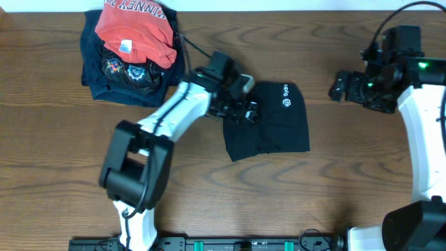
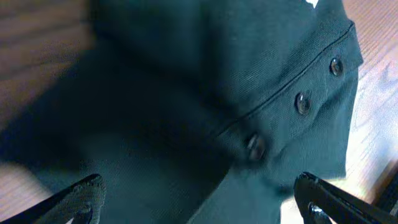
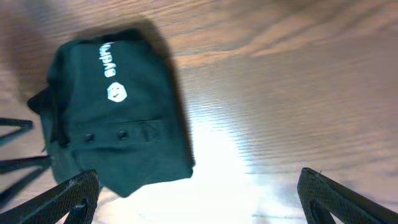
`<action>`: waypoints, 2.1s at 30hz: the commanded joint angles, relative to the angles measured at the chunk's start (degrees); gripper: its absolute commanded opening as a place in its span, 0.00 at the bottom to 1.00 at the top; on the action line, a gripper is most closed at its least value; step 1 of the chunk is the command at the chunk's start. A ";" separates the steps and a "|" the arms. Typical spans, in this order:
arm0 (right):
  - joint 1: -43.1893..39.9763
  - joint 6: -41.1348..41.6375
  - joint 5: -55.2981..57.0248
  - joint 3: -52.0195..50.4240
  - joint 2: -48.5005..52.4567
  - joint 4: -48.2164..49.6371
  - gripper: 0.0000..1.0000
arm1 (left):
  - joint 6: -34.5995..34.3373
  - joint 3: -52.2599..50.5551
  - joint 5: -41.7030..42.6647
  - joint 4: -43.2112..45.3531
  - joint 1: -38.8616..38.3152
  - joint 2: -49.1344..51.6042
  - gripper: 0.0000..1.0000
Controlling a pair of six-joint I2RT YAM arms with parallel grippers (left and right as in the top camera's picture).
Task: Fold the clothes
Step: 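Grasp the folded black shirt with the left gripper and lift it, then place the folded shirt on top of the clothes stack with the left gripper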
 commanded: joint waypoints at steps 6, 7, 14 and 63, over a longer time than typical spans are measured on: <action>-2.84 -2.21 0.57 0.46 -0.07 -1.68 0.99 | -7.87 -0.13 0.96 2.36 -4.92 4.94 0.98; -2.86 -2.21 0.55 0.46 -0.07 -1.73 0.99 | -7.89 -0.13 0.94 2.43 -5.40 5.64 0.98; -2.89 -2.62 0.76 0.46 -0.07 -1.90 0.99 | -12.85 -0.13 -3.45 4.46 -7.17 10.91 0.98; -2.86 -3.21 3.08 0.24 -0.07 -3.19 0.99 | -25.99 2.64 -6.82 31.54 20.35 -18.18 0.06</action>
